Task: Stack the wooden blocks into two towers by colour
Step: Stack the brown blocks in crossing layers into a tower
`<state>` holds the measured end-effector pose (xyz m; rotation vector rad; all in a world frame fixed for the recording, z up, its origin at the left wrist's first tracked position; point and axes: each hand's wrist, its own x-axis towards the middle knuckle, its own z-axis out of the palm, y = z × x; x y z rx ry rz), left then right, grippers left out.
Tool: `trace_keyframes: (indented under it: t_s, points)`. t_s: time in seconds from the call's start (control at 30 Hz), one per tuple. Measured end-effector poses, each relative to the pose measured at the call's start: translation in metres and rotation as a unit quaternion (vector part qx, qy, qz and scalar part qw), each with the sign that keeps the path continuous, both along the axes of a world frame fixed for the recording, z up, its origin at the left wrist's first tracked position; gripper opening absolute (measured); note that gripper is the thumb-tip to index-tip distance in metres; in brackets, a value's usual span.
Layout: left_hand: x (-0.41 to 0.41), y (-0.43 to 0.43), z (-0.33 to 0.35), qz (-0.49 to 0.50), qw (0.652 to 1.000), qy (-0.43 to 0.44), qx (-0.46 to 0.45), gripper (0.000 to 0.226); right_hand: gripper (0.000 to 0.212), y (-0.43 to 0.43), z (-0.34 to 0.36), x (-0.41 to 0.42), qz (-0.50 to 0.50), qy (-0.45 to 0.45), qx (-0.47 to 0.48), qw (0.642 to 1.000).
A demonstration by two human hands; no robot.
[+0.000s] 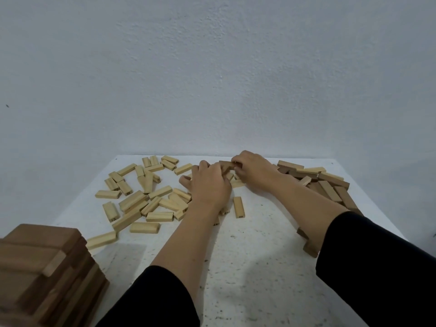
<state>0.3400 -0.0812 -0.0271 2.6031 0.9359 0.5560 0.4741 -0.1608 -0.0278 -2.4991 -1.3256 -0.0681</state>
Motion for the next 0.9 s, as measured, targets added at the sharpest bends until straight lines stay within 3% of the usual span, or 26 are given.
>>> trace_keyframes:
  t_s: [0.13,0.23,0.47,0.67,0.9]
  points:
    - [-0.002,0.001,-0.001,0.004,1.0,-0.02,0.007,0.019,0.027,0.0,-0.003,-0.002,-0.01,0.006,0.007,1.0]
    - [-0.006,0.001,0.001,0.011,0.999,-0.04,0.003,0.016,0.024,-0.006,-0.006,-0.01,-0.02,-0.012,0.063,0.998]
    - [-0.024,-0.01,0.023,-0.028,0.981,-0.186,-0.051,0.022,0.031,-0.033,0.01,-0.047,-0.073,0.045,0.189,0.978]
    - [-0.075,-0.03,0.036,-0.146,0.976,-0.136,-0.087,0.021,0.021,-0.083,0.025,-0.109,-0.08,0.085,0.208,0.971]
    - [-0.149,-0.051,0.033,-0.203,0.972,-0.021,-0.114,0.008,0.01,-0.126,0.023,-0.185,-0.074,0.068,0.188,0.977]
